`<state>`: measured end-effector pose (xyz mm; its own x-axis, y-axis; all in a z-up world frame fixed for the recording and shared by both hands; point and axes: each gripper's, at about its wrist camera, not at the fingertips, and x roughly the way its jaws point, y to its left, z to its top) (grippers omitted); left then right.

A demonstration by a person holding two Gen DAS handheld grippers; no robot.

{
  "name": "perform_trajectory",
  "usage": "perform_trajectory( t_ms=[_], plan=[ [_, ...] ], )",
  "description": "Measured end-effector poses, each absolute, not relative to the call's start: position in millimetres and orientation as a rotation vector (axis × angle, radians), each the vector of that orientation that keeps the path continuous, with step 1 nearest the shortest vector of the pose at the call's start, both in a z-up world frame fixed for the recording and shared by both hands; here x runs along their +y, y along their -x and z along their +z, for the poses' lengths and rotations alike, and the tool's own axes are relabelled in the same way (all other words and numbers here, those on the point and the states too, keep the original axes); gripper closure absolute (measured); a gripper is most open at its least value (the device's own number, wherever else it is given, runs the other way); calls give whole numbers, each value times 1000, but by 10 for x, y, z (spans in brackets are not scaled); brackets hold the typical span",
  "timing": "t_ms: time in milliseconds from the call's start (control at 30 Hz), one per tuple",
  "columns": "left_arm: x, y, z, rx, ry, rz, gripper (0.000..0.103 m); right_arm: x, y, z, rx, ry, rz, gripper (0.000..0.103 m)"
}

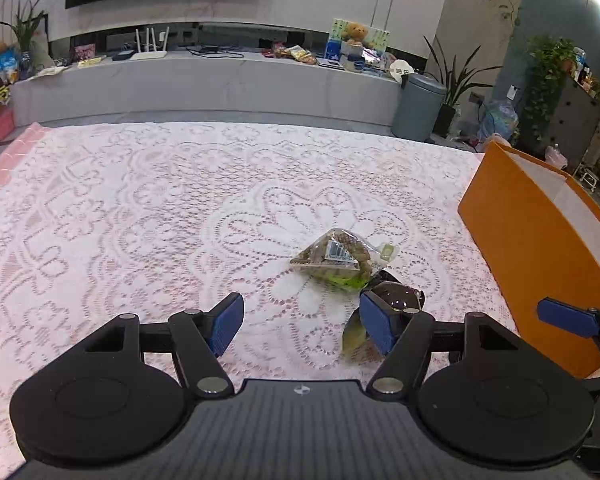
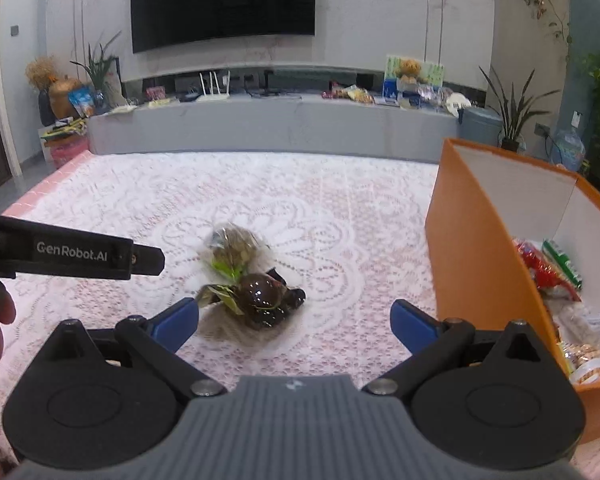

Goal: Organize snacks
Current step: 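Grasp the clear green-bean bag with the left gripper while the right gripper grasps the dark egg pack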

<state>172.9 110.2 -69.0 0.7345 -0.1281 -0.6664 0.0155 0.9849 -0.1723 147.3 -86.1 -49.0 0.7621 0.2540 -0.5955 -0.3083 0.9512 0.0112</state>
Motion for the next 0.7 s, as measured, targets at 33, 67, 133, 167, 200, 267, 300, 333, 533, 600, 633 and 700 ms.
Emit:
perform_trajectory(
  t_ms=[33,67,133,167,200,267,300,333,533,600,633,700],
  plan=[
    [1096,-1753,-702,741,159,-87,25,-856,-1513,-510,634,82,310,5],
    [1093,-1787,-709,741,157,-95,26,-839,-1548,-519,634,80,316,7],
    [1097,-1890,-692,747,126,-102,28,-773,-1632,-534,637,90,336,13],
    [1113,-1938,-666,741,114,-100,28,-732,-1665,-538,637,92,354,15],
    [1136,-1984,-637,733,114,-99,28,-705,-1699,-537,635,89,368,15],
    [1201,-2108,-585,722,137,-116,28,-647,-1772,-531,630,82,386,15],
    [1219,-2170,-572,719,150,-132,28,-624,-1807,-533,630,83,392,16],
    [1225,-2221,-572,714,157,-154,28,-592,-1855,-542,632,86,391,18],
    [1129,-2354,-787,753,132,-184,28,-519,-2040,-666,696,74,391,27],
    [1116,-2364,-829,760,124,-189,28,-516,-2083,-722,725,66,388,27],
    [1099,-2359,-841,755,117,-197,28,-518,-2109,-751,738,55,390,27],
    [1059,-2348,-860,750,89,-219,27,-511,-2141,-792,749,48,395,27]
  ],
)
